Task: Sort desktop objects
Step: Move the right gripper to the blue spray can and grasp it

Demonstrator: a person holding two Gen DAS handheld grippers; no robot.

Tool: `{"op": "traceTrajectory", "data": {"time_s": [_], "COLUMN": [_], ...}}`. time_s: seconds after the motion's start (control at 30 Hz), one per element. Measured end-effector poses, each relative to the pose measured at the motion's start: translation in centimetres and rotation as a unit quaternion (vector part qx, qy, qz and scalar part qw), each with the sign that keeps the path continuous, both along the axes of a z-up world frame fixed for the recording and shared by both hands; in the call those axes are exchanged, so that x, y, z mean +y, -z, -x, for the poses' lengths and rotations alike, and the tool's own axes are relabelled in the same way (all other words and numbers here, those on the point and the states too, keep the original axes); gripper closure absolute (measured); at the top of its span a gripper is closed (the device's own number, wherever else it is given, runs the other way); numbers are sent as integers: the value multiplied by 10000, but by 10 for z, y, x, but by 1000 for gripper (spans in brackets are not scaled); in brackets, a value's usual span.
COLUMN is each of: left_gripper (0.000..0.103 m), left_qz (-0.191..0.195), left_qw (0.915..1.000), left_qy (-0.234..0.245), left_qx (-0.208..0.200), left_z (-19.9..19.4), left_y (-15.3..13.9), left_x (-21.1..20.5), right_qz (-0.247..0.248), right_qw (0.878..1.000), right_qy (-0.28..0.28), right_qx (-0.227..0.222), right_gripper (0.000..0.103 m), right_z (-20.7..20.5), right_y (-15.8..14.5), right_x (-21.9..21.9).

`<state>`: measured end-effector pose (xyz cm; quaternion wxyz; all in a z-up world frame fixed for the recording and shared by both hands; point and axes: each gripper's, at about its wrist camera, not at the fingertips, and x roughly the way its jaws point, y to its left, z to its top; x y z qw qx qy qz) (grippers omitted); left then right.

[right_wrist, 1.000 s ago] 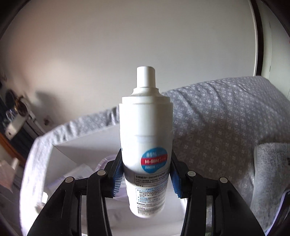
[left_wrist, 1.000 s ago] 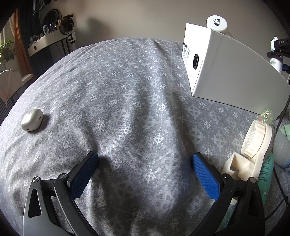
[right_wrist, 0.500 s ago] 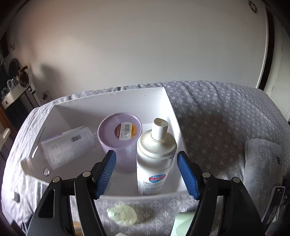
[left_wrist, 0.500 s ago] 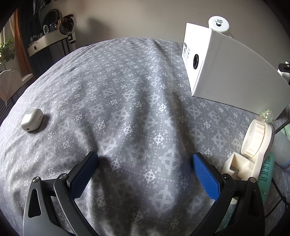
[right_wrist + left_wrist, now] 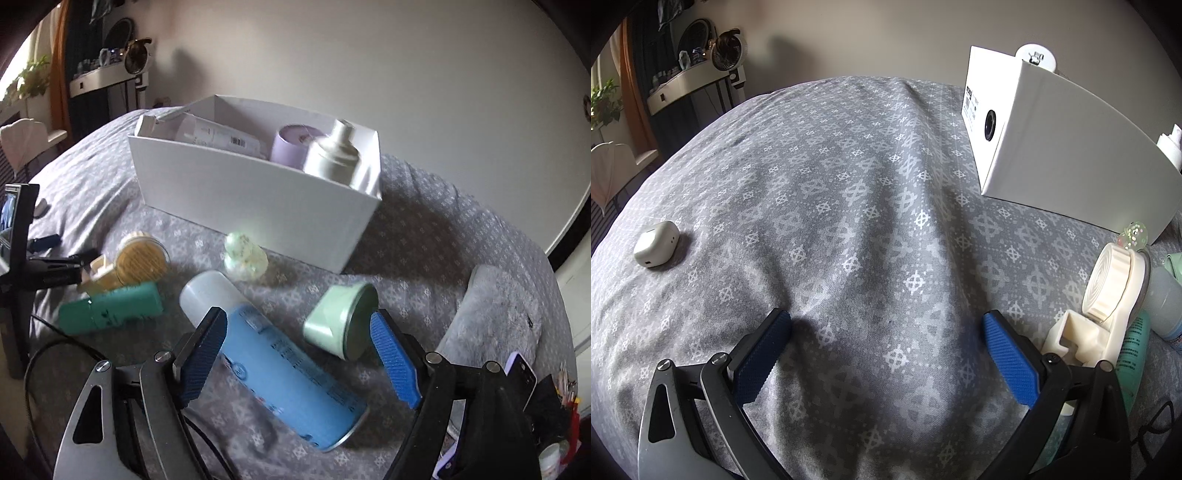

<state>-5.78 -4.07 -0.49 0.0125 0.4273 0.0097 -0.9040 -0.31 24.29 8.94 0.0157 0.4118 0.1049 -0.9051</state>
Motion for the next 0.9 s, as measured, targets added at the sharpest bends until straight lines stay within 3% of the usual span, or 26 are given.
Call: {"op": "traceTrajectory", "data": {"time_s": [0.13,0.3,0.37,0.47,0.57,0.7,0.9], "left_gripper": [0,0,0,0,0,0,0], "left_qz": [1,0,1,1,1,0,-1], "left_qw": [10000,10000,10000,10000,10000,10000,10000], "left_qy": [0,1,1,1,1,1,2], "left_qx": [0,0,0,0,1,0,0], "left_z": [0,0,0,0,0,0,0], "left_y": [0,0,0,0,0,0,0], "left_x": [-1,0,-1,-1,0,0,0], "right_qz": [71,-103,-381,-1019,-1325,-1320,-589], "right_qw": [9998,9961,9920,9844,9800,9798,9880], "right_qy": [27,-670,-962,-1100,-1136,-1098,-819], "right_qx": [-196,-567,-724,-920,-954,-1030,-1167], "right_gripper": [23,23,23,23,23,23,23], "right_z": [2,0,-1,2,8,20,39], "right_y": [2,16,28,49,63,73,75], "right_x": [22,0,-15,-31,-36,-33,-16]}}
